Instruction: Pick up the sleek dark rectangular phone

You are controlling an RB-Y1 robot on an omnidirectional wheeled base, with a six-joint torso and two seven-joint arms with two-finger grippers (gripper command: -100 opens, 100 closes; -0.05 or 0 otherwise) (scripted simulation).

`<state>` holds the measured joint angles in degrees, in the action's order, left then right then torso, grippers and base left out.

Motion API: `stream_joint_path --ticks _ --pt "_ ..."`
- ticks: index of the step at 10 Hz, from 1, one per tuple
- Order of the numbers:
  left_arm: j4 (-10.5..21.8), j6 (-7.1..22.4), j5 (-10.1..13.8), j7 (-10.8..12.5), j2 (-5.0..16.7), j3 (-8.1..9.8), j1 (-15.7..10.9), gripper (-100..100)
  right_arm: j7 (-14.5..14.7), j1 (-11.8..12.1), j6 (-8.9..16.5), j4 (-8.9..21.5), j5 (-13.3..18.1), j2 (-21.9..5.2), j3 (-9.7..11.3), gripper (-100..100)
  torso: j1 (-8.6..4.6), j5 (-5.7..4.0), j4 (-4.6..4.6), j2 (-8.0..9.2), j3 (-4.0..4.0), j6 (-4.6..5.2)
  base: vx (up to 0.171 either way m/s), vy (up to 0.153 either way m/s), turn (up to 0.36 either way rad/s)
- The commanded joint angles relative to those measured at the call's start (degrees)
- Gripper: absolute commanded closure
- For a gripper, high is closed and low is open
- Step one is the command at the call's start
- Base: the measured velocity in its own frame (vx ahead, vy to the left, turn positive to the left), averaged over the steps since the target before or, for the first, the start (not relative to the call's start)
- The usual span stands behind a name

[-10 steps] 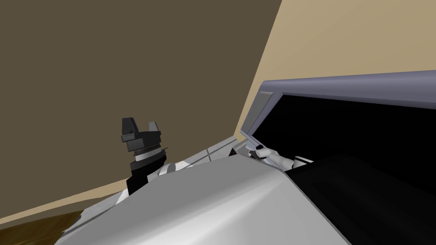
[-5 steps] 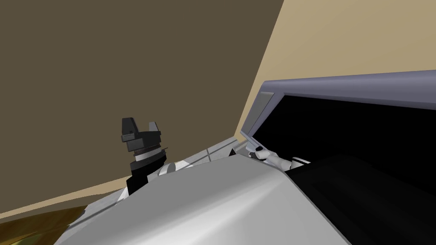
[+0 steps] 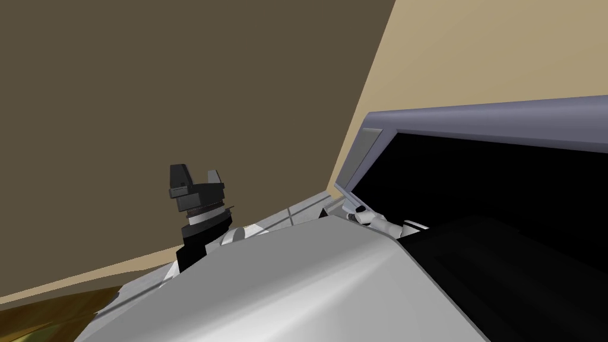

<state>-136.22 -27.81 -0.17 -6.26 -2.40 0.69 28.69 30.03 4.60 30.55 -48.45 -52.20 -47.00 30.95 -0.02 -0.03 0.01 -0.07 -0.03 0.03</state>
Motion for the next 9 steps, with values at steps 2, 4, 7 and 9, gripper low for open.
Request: stream_joint_path --ticks 2,4,7,9 --pt "0.0 0.0 0.0 0.0 0.0 0.0 0.0 0 0.0 0.0 0.0 0.0 0.0 0.0 0.0 100 0.0 0.0 0.0 0.0 0.0 0.01 0.0 0.0 0.0" --pt "0.0 0.0 0.0 0.0 0.0 0.0 0.0 0 0.1 0.0 0.0 0.0 0.0 0.0 0.0 0 -0.01 0.0 0.0 0.0 0.0 0.04 0.0 0.0 0.0" --pt "0.0 0.0 0.0 0.0 0.0 0.0 0.0 0 0.1 0.2 1.8 -3.6 -2.3 -3.6 0.7 100 0.2 0.05 0.02 0.1 0.06 0.06 -0.017 0.052 -0.042" --pt "0.0 0.0 0.0 0.0 0.0 0.0 0.0 0 0.0 0.4 1.5 -3.3 -1.9 -3.3 0.5 0 0.17 0.04 0.01 0.04 0.02 0.05 -0.002 0.019 -0.005"
